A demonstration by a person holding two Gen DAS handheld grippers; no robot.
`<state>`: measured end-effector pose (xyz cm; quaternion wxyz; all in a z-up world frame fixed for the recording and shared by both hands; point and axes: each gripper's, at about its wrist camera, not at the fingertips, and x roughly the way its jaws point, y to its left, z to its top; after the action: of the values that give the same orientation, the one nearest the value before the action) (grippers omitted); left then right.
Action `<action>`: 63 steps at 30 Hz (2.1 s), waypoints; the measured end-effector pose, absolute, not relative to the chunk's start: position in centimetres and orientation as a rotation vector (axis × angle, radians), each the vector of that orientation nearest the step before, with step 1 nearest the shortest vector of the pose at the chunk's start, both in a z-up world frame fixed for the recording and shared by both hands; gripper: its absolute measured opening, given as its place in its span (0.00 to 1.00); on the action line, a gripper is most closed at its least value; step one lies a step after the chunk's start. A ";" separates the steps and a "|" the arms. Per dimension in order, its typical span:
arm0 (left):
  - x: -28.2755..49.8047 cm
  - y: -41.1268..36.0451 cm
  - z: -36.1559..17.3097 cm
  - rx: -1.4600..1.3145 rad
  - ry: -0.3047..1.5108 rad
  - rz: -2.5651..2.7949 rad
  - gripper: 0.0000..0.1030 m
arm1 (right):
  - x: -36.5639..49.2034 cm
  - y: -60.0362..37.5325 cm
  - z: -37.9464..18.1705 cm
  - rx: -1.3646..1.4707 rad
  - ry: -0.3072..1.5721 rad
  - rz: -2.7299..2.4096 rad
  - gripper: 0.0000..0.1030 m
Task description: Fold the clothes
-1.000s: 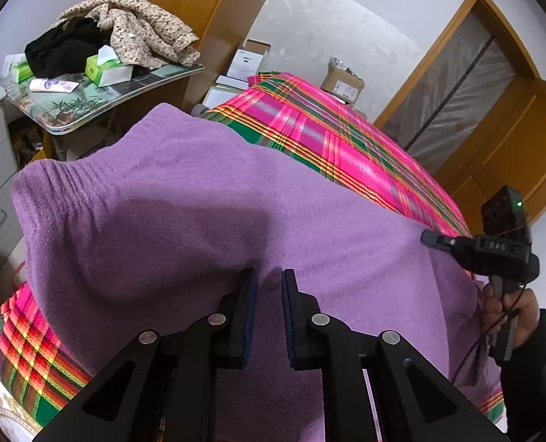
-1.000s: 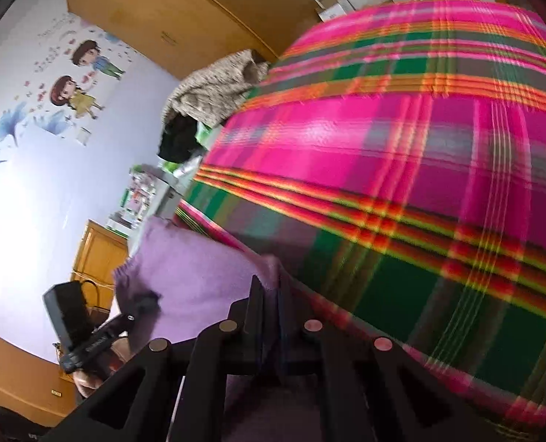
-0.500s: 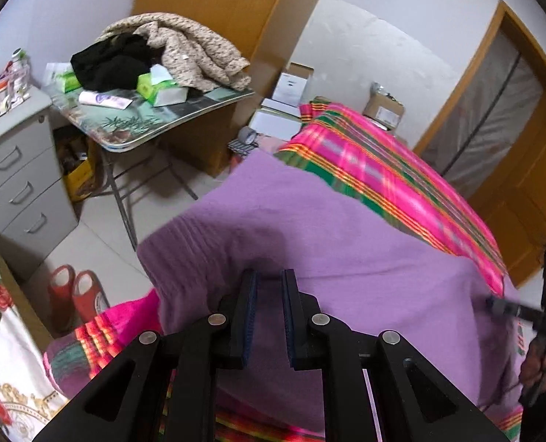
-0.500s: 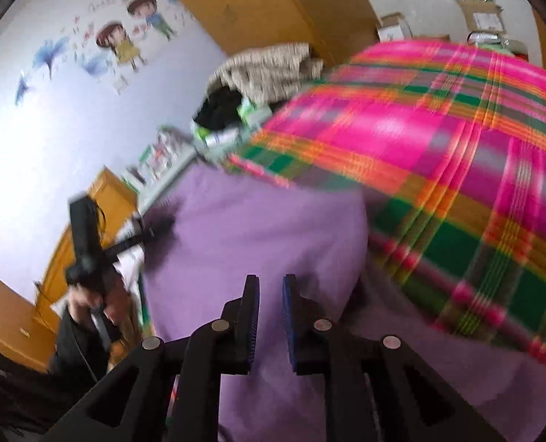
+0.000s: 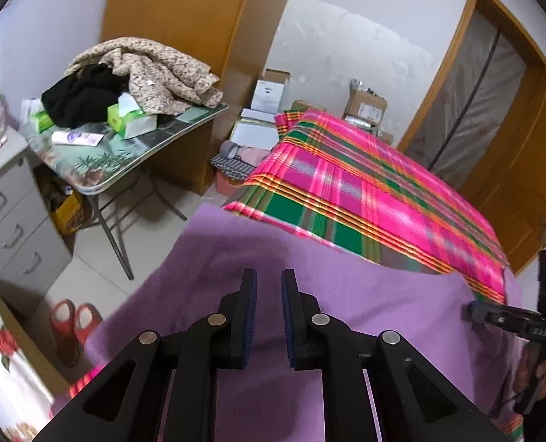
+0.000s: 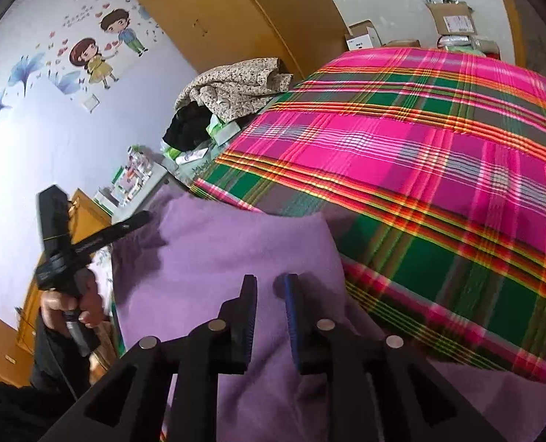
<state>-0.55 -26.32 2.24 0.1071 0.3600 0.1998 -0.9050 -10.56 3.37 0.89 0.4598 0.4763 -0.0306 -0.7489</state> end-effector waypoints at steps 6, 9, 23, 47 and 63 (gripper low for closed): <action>-2.2 -27.5 0.7 1.079 0.576 -2.636 0.13 | -13.6 3.2 -1.0 1.265 -0.104 -1.924 0.15; -2.1 -27.8 0.4 1.068 0.591 -2.642 0.13 | -15.1 3.5 -2.0 1.305 -0.146 -1.957 0.02; 7.1 -26.6 -0.4 1.012 0.672 -2.650 0.13 | -5.2 7.1 -0.3 1.142 0.027 -1.806 0.07; 3.6 -12.9 1.4 1.218 0.587 -2.948 0.13 | -3.5 20.6 3.9 1.097 -0.096 -2.187 0.31; 1.4 -8.6 1.0 1.326 0.476 -3.000 0.13 | -9.8 24.1 2.9 1.238 -0.120 -2.485 0.36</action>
<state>1.39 -8.58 0.99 -0.0862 0.3984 0.1432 -0.9018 -9.75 24.10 2.85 0.1803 0.4381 -0.0425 -0.8797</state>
